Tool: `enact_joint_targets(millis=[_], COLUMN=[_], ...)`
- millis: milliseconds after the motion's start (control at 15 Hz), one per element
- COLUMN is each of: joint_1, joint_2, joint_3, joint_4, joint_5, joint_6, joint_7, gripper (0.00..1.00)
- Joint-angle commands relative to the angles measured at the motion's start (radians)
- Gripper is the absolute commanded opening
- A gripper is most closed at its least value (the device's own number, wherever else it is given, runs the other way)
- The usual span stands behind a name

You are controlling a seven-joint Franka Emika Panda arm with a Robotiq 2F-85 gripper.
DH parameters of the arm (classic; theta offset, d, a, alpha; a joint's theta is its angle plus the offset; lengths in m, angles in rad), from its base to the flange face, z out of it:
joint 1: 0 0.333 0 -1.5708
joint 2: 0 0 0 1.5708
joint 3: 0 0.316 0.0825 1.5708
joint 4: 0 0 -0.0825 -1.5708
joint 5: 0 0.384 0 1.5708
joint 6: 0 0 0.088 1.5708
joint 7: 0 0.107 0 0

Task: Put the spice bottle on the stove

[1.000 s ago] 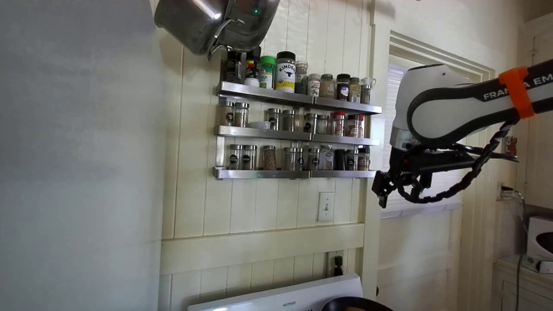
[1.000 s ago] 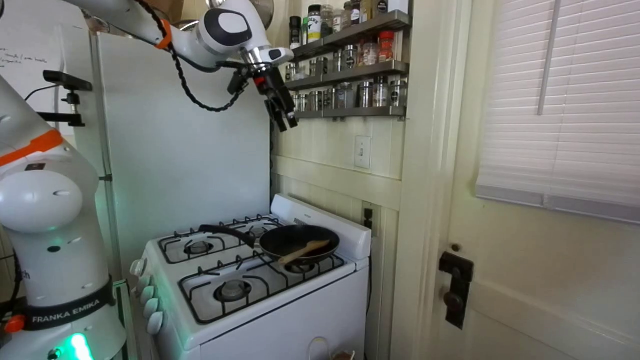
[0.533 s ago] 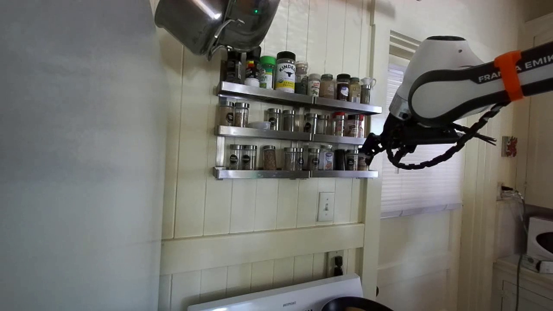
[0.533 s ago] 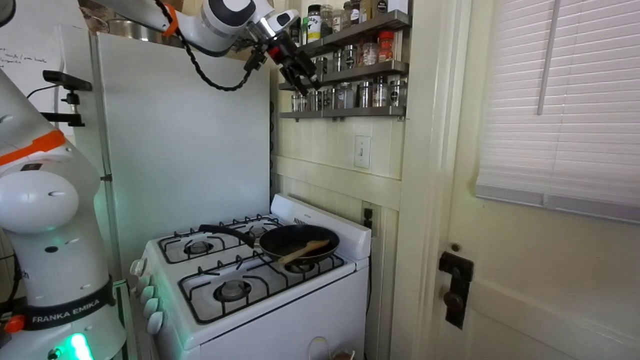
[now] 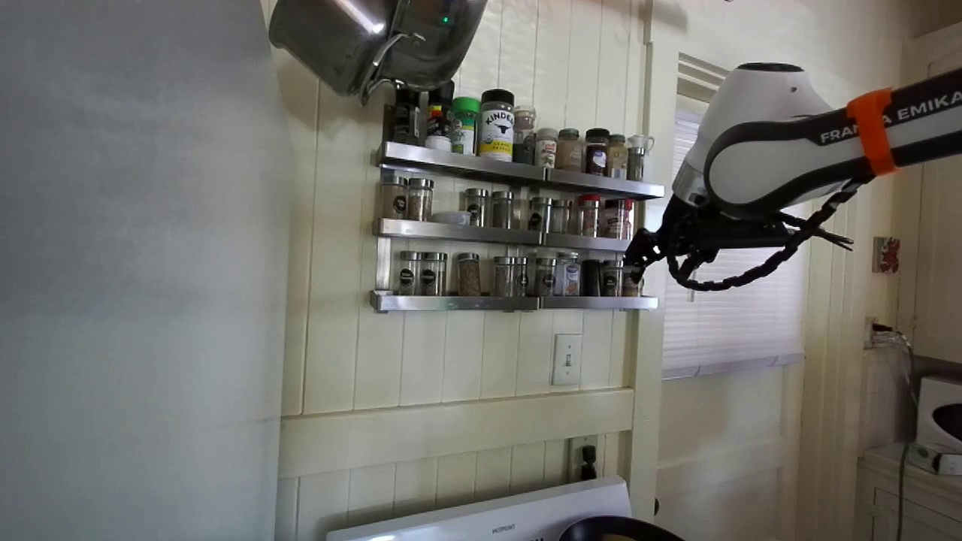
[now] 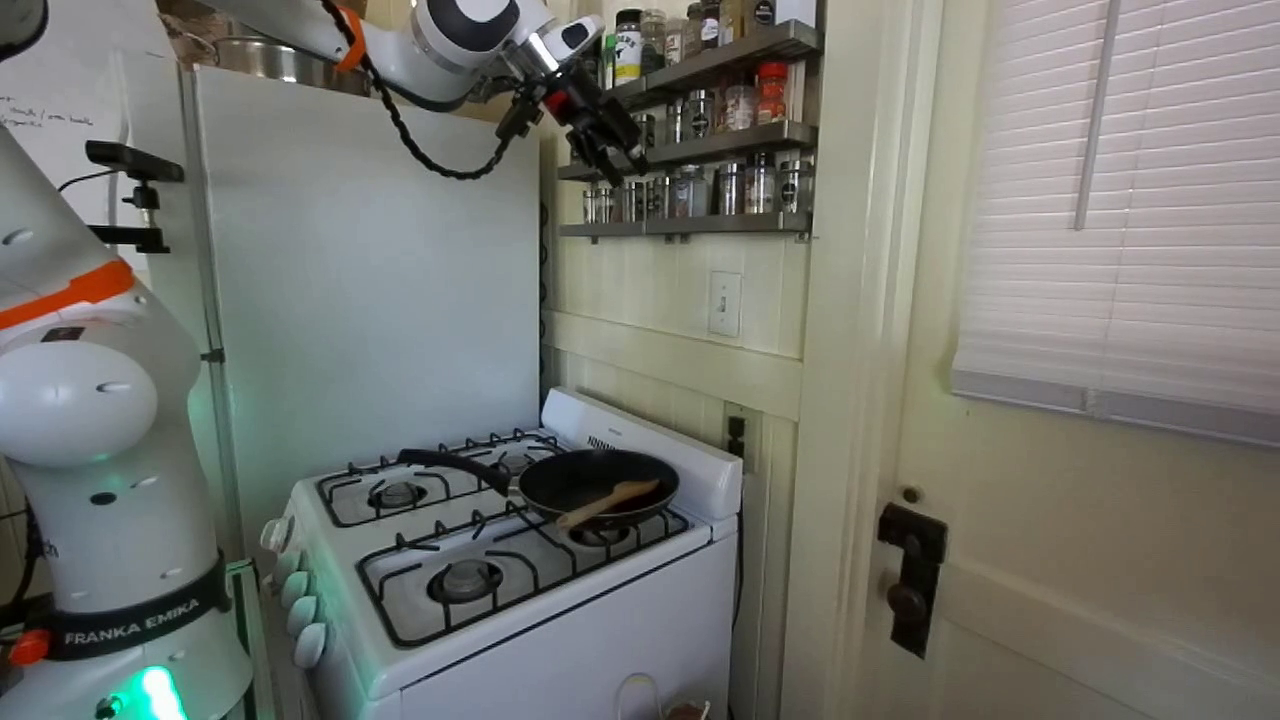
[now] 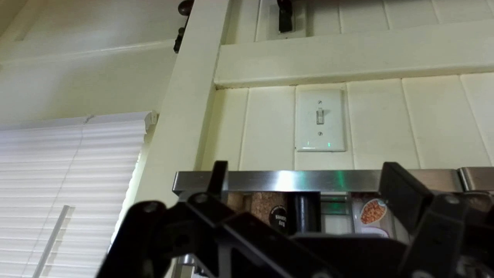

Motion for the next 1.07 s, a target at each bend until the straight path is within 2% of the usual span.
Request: enact_joint_targets(millis=[0,733,1000], joint_1=[0.003,0.046,0.061], joint_2=[0.066,0.272,0.318], joint_3=[-0.007,-0.041,-0.046], joint_4=[0.072,0.265,0.322], joint_5=[-0.002,0.057,0.083], joint_6=[0.083,0.343,0.373], joint_7=[-0.033,-0.149,-0.185], gripper=[1.00,1.00,1.00])
